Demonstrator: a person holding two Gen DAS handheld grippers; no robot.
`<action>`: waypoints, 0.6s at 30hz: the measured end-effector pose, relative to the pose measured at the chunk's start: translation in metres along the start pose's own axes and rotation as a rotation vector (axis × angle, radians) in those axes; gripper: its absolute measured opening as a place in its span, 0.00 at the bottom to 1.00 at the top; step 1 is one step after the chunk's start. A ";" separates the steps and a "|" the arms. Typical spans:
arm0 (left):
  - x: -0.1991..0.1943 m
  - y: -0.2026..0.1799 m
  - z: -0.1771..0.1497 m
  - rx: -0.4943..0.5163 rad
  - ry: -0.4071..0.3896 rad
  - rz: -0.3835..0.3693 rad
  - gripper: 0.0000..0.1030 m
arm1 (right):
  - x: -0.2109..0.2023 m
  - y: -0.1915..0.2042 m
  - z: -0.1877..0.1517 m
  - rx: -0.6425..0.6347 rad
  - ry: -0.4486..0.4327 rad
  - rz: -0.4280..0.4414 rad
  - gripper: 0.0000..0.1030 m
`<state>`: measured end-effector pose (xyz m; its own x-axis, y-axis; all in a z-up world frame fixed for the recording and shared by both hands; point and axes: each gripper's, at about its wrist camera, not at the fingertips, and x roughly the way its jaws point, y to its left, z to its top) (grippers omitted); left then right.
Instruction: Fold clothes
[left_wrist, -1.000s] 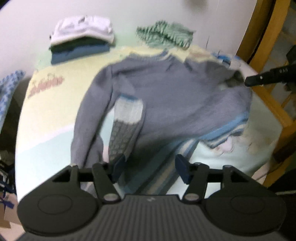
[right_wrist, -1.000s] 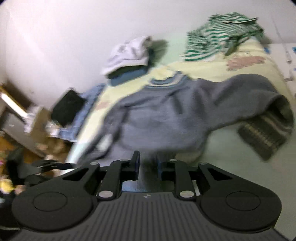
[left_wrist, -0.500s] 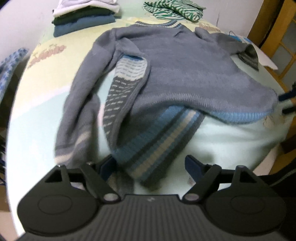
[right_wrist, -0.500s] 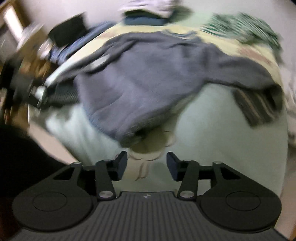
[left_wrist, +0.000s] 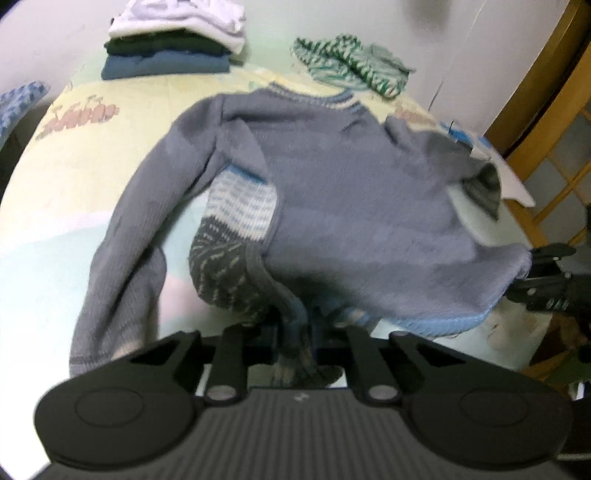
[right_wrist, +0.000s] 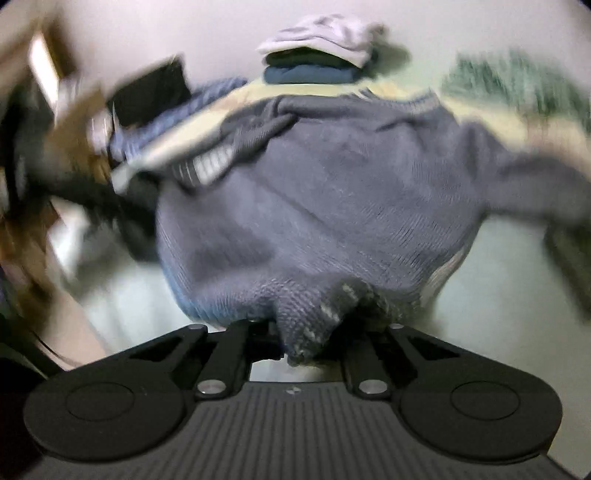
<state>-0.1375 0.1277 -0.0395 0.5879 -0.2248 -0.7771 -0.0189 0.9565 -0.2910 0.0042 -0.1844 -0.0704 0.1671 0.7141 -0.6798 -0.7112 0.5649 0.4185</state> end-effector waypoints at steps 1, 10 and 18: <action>-0.006 0.000 0.000 -0.003 -0.008 -0.008 0.08 | -0.007 -0.007 0.006 0.078 0.014 0.078 0.10; -0.050 -0.007 -0.014 0.030 0.008 -0.030 0.03 | -0.072 0.000 0.014 0.212 0.126 0.317 0.10; -0.031 -0.007 -0.044 0.062 0.132 0.031 0.16 | -0.054 -0.019 -0.019 0.254 0.294 0.109 0.12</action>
<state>-0.1909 0.1202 -0.0377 0.4760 -0.2133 -0.8532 0.0168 0.9722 -0.2336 -0.0042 -0.2416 -0.0528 -0.1287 0.6473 -0.7513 -0.5168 0.6028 0.6079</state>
